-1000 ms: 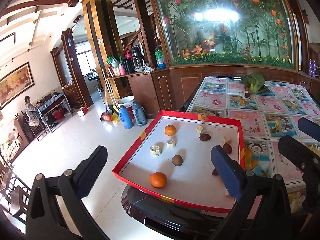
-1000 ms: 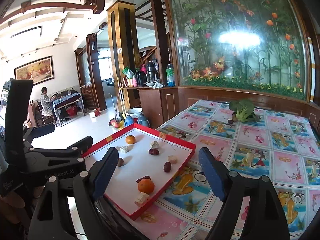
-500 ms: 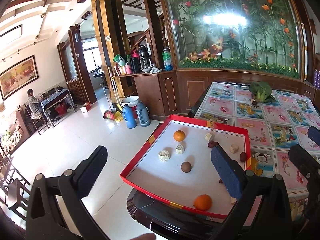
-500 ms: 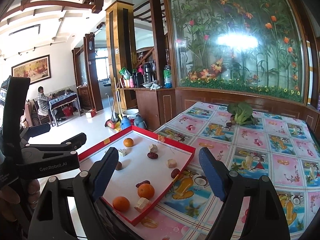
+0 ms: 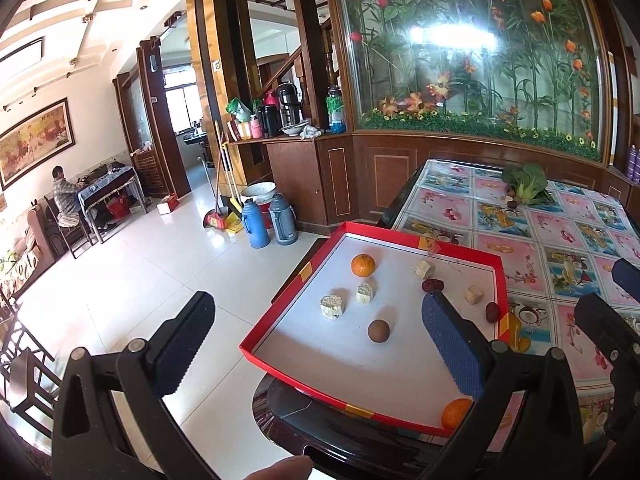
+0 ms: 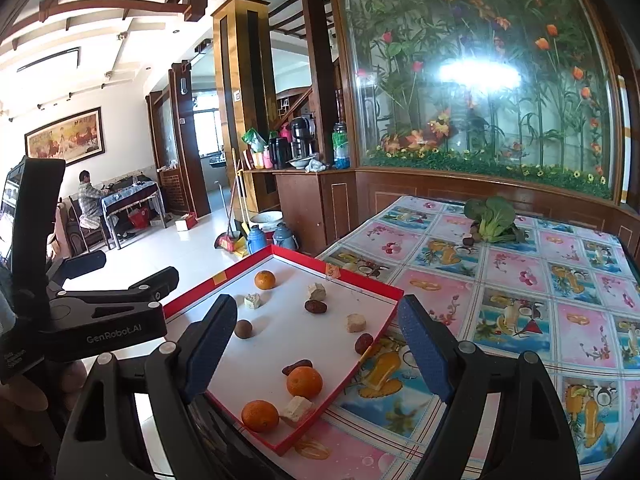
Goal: Organize fruits
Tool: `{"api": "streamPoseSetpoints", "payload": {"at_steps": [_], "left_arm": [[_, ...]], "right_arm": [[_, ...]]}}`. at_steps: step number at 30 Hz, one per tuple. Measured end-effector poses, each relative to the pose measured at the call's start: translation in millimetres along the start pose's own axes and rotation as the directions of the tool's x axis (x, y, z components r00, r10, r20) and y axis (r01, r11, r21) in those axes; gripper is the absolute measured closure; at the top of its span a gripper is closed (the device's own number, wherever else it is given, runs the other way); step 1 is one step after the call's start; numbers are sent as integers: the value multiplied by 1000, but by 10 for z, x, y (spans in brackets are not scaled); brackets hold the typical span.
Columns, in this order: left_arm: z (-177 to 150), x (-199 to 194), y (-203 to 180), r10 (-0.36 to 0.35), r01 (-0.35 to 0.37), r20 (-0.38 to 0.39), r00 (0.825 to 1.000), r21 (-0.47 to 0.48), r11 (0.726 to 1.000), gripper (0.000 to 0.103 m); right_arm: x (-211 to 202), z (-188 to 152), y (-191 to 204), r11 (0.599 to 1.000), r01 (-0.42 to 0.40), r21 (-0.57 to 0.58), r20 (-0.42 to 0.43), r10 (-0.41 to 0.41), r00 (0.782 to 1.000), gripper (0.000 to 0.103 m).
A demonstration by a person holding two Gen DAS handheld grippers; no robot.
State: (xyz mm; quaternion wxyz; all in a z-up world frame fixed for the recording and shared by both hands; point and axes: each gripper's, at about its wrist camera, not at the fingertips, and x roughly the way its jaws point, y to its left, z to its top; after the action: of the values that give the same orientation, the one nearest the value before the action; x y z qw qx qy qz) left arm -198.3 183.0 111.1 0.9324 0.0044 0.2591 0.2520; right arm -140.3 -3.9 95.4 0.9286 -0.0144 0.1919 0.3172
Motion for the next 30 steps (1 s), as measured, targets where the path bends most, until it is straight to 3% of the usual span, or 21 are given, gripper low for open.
{"api": "streamPoseSetpoints", "payload": {"at_steps": [30], "left_arm": [[-101, 40, 91, -27, 26, -29, 999, -29, 999, 0]], "right_arm": [[-9, 22, 162, 1000, 20, 5, 11, -20, 1000, 20]]}}
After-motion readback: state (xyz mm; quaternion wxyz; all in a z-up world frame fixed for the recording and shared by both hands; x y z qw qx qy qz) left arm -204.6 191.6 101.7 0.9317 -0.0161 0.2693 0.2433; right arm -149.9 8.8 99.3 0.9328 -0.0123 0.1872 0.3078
